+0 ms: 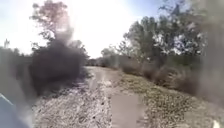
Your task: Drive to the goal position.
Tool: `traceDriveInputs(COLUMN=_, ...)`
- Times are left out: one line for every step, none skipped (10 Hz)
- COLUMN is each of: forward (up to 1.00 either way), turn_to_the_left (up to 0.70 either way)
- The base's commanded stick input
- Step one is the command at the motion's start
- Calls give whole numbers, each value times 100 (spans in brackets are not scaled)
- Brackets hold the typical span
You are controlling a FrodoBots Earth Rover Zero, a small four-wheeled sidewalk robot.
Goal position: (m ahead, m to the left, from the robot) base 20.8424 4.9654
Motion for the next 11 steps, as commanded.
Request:
traceDriveInputs(forward=100, turn_to_the_left=0)
traceDriveInputs(forward=100, turn_to_the_left=11)
traceDriveInputs(forward=100, turn_to_the_left=27)
traceDriveInputs(forward=100, turn_to_the_left=27)
traceDriveInputs(forward=100, turn_to_the_left=27)
traceDriveInputs(forward=100, turn_to_the_left=0)
traceDriveInputs(forward=100, turn_to_the_left=0)
traceDriveInputs(forward=100, turn_to_the_left=0)
traceDriveInputs(forward=100, turn_to_the_left=0)
traceDriveInputs(forward=100, turn_to_the_left=0)
traceDriveInputs(forward=100, turn_to_the_left=0)
